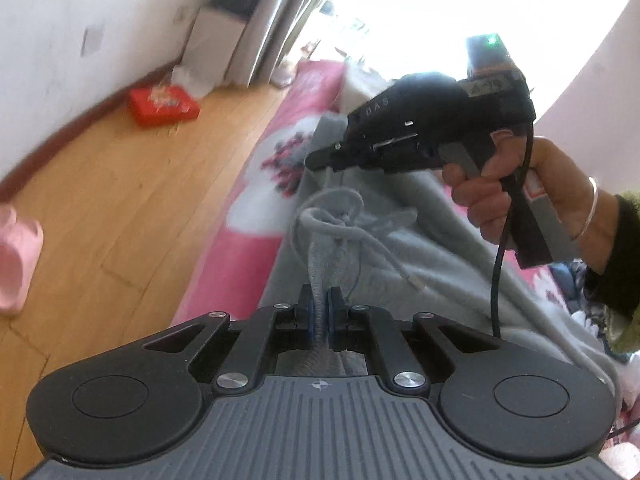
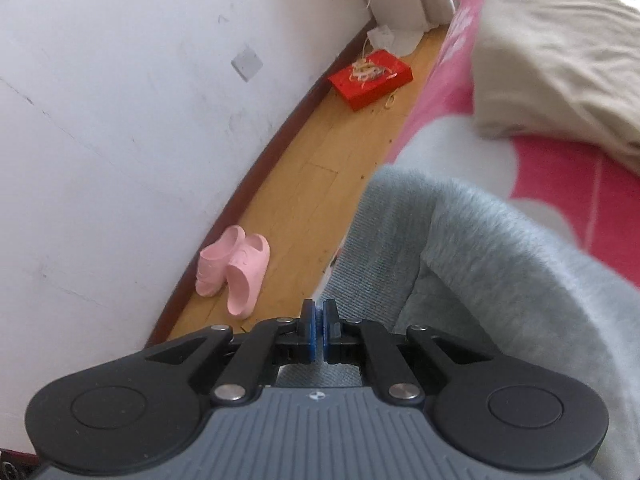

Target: Fold clothes

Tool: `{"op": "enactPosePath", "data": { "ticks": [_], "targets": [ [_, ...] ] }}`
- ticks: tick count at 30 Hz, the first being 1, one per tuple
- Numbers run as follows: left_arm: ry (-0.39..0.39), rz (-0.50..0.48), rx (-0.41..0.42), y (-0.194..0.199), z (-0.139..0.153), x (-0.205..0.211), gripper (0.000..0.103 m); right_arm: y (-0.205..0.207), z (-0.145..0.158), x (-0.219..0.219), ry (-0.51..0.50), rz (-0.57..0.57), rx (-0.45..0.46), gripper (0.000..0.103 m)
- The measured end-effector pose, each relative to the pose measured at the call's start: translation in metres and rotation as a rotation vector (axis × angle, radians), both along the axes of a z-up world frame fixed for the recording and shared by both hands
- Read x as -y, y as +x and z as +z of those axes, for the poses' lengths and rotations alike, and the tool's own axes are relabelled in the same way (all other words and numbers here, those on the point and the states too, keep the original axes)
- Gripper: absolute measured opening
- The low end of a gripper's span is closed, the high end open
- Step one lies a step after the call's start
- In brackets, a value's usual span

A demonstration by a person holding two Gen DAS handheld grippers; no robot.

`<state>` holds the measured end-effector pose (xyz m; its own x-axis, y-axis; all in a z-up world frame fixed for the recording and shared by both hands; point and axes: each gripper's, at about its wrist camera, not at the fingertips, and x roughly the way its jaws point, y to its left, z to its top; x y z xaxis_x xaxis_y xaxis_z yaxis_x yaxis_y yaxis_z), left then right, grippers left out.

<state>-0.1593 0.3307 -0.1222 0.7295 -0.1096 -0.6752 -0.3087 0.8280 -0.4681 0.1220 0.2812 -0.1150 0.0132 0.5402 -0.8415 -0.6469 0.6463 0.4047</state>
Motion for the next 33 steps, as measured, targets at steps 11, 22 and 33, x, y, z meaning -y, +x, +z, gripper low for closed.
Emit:
{"op": "enactPosePath", "data": {
  "ticks": [11, 22, 33],
  "targets": [
    [-0.084, 0.067, -0.069, -0.018, 0.002, -0.022, 0.045, 0.028, 0.021, 0.042, 0.196, 0.011, -0.113, 0.040],
    [-0.357, 0.131, -0.133, -0.074, -0.019, 0.003, 0.066, 0.023, 0.084, 0.116, 0.063, 0.191, 0.352, 0.057],
    [-0.339, 0.263, -0.021, -0.067, -0.034, 0.016, 0.071, -0.009, 0.039, 0.111, -0.109, 0.329, 0.459, 0.065]
  ]
}}
